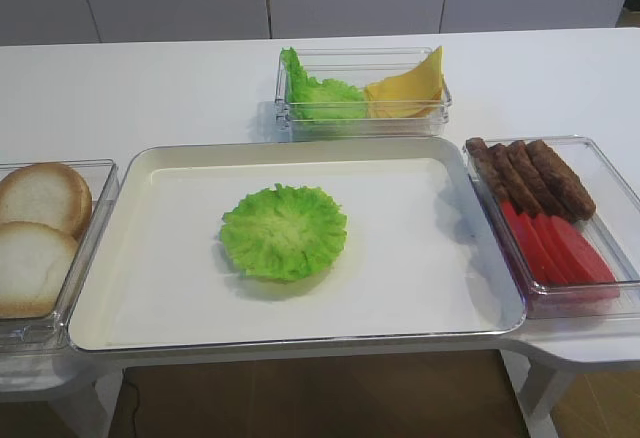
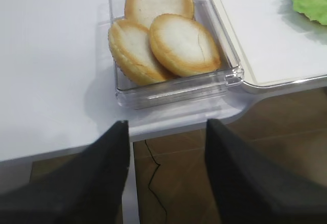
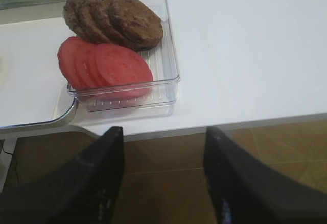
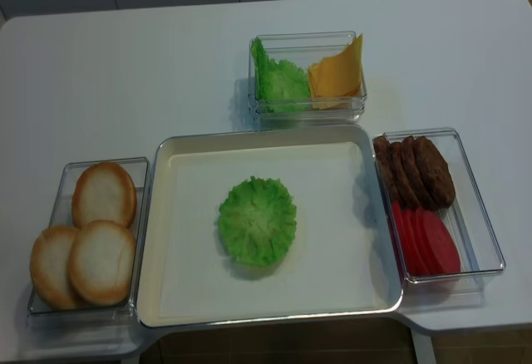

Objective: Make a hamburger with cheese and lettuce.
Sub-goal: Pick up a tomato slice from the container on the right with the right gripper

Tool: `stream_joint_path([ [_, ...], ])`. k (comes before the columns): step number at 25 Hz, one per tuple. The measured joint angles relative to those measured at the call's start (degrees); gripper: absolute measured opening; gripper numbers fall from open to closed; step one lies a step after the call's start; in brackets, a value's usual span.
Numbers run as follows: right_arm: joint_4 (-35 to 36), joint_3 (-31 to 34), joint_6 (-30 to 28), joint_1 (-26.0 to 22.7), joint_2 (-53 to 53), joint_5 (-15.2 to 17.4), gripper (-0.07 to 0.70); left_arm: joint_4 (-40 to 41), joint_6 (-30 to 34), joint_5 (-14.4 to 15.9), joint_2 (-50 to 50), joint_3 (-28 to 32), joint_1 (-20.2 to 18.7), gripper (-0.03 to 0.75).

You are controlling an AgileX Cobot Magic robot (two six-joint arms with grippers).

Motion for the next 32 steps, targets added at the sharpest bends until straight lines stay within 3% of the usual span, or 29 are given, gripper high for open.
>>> stream_joint_path([
  [32,0.0,0.0,-0.8,0.0,0.0,0.0,0.382,0.0,0.0,0.0,0.0,0.0,0.0,0.36],
])
